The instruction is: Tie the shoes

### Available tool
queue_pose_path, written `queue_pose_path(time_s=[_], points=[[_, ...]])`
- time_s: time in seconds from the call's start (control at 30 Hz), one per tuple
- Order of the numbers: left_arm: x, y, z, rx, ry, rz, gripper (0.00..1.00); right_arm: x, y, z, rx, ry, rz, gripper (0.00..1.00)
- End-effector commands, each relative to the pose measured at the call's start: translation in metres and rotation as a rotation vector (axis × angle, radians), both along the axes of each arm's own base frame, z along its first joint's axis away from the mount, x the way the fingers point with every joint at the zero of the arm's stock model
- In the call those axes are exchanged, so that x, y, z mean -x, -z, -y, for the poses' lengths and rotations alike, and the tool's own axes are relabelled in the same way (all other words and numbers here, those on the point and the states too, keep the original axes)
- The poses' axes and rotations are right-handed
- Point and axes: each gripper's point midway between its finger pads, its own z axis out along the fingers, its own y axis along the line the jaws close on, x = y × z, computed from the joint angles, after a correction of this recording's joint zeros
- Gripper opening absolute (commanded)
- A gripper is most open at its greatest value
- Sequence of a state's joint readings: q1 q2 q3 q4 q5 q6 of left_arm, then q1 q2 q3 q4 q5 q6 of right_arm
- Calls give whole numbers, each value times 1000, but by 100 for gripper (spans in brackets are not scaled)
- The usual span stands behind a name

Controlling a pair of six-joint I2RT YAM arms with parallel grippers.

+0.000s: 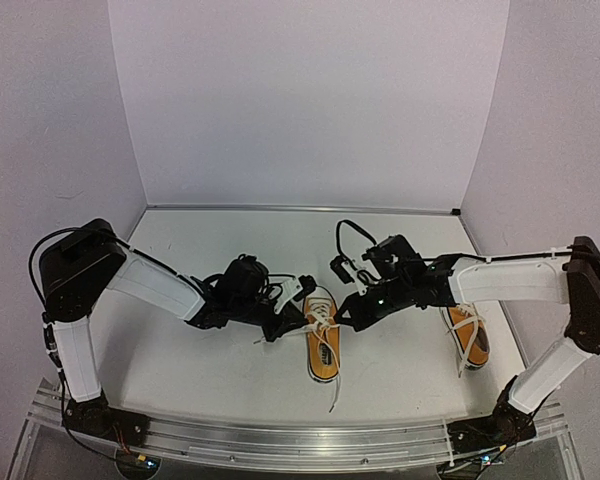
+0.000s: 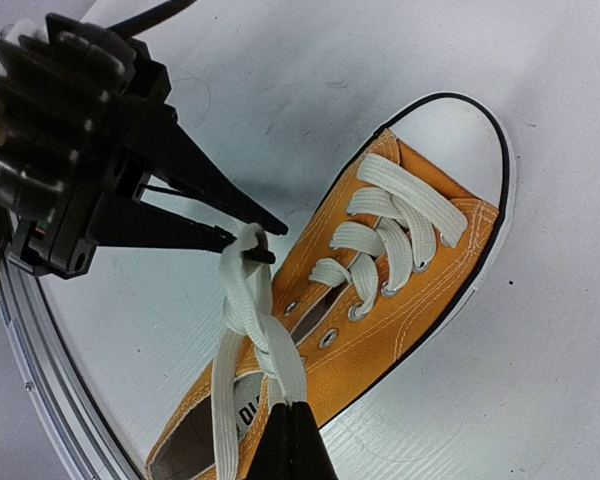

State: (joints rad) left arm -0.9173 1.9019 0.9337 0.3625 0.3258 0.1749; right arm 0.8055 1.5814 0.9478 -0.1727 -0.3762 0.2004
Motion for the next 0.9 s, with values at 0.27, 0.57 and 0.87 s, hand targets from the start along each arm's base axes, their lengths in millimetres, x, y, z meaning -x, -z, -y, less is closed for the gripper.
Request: queue_pose_path(time_s=[0.27, 0.57, 0.87], points=[[11, -88, -16, 169, 20, 271, 41, -3, -7, -7, -49, 2, 3, 0], [51, -78, -24, 50, 228, 451, 42, -4, -6, -7, -46, 6, 1, 0], [73, -38, 8, -205, 448, 599, 24, -4, -4, -7, -45, 14, -8, 0]])
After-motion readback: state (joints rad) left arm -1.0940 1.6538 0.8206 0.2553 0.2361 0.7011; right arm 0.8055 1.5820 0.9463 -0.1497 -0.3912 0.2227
